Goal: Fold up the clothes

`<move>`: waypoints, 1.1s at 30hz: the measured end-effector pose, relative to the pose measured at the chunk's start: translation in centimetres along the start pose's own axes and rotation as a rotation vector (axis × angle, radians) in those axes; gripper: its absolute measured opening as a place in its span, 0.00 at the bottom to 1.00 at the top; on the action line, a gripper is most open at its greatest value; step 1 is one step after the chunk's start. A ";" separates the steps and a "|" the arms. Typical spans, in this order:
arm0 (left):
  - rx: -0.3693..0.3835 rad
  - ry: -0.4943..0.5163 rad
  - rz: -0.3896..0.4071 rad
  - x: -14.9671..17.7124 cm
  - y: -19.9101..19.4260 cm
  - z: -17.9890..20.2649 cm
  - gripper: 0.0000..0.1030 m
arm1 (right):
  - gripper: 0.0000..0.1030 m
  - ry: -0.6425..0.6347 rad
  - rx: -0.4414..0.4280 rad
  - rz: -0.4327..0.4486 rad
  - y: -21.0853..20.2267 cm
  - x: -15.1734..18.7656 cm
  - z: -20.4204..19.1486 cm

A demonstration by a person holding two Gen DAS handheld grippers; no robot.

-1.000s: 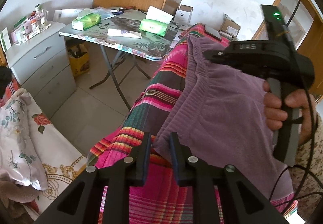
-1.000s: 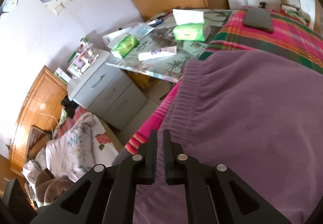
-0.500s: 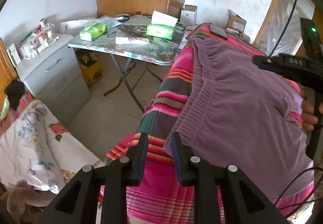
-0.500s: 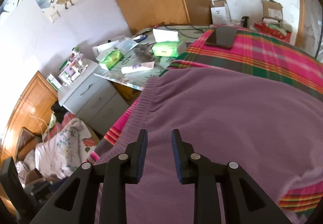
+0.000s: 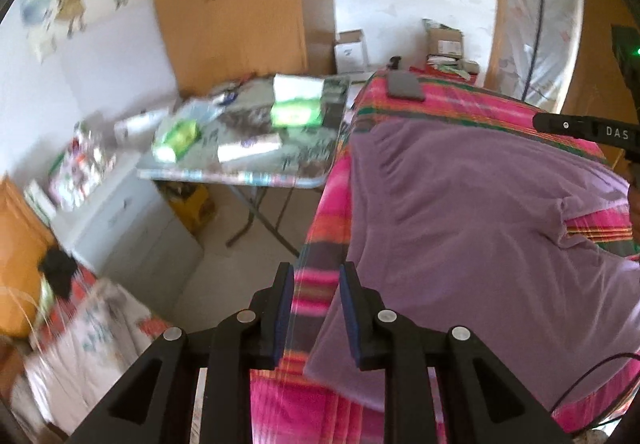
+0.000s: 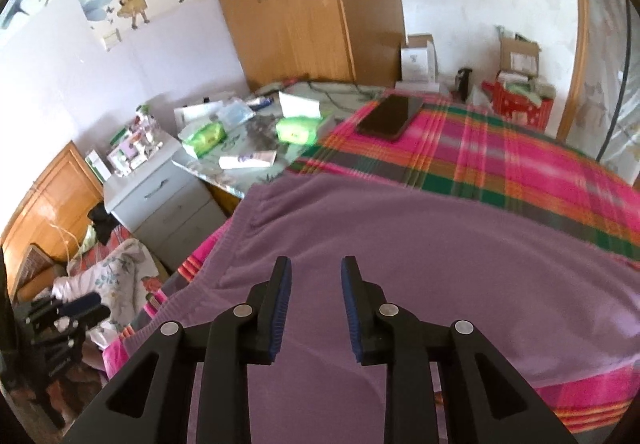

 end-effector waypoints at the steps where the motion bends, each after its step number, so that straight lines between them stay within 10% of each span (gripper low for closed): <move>1: 0.010 0.017 0.010 -0.8 0.0 0.6 0.23 | 0.27 -0.013 0.004 0.014 -0.5 -0.5 0.3; 9: 0.078 0.159 0.030 -5.0 2.4 5.8 0.23 | 0.28 -0.089 0.068 0.085 -2.6 -2.0 3.9; 33: 0.182 0.312 -0.050 -10.5 18.5 10.3 0.23 | 0.43 -0.051 0.162 -0.070 6.8 0.9 14.8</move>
Point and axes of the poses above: each gripper's, at about its wrist camera, not at the fingertips, and y roughly the way its jaws point, z to its right, x to its underside, the point moved 10 cm from there along y, roughly the way its jaws point, and after that the axes turned 9 degrees about z, right-handed, at the moved point
